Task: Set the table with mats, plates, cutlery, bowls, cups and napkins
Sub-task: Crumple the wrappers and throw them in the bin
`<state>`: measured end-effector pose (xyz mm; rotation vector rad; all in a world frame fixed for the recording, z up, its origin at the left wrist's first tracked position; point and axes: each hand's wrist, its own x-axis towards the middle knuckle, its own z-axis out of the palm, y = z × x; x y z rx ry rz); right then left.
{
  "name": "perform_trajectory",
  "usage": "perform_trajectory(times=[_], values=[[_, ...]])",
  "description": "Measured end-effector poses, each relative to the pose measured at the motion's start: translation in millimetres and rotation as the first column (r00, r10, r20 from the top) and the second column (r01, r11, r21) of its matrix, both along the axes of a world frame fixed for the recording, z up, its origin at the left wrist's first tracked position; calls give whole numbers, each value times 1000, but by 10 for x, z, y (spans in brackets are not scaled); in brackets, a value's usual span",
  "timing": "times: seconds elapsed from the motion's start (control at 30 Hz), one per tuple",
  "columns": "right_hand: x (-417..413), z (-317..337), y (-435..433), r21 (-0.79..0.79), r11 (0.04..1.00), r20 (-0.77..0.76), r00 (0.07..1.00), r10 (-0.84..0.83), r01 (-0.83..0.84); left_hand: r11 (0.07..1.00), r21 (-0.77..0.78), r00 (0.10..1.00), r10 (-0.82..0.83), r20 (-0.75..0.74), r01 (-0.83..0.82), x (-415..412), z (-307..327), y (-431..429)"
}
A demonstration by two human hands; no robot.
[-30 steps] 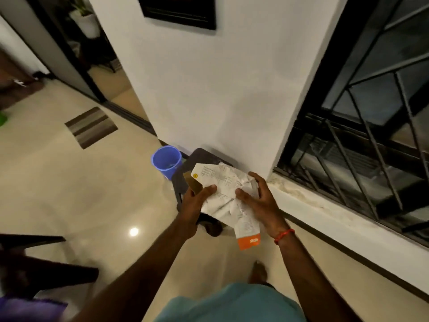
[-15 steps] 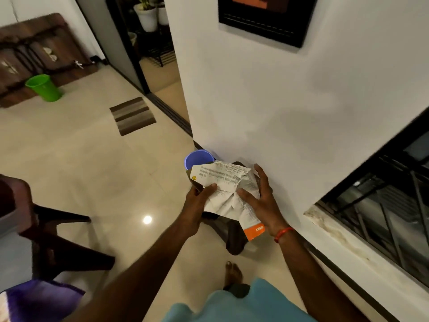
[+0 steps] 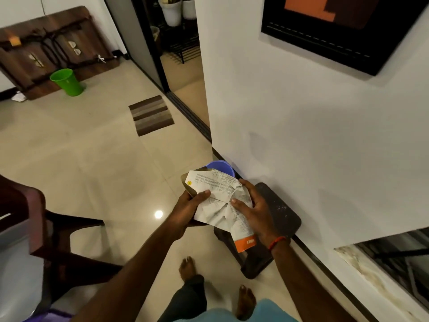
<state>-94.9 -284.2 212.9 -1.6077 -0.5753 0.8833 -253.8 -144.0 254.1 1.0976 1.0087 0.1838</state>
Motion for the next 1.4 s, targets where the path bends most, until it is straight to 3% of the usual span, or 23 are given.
perform_trajectory(times=[0.4, 0.63, 0.97, 1.4], values=[[-66, -427, 1287, -120, 988, 6, 995, -95, 95, 993, 25, 991, 114, -73, -112, 0, -373, 1446], [-350, -626, 1704, -175, 979, -41, 993, -114, 105, 997, 25, 992, 78, -99, -75, 67, -632, 1967], [43, -1145, 2196, -281, 943, 116, 982, -149, 176, 999, 49, 995, -20, -100, 25, 631, -1189, 2475], [1076, -2635, 3043, -387, 906, 128, 983, -134, 174, 1000, -3, 984, -10, -178, 9, 1565, -2783, 3134]])
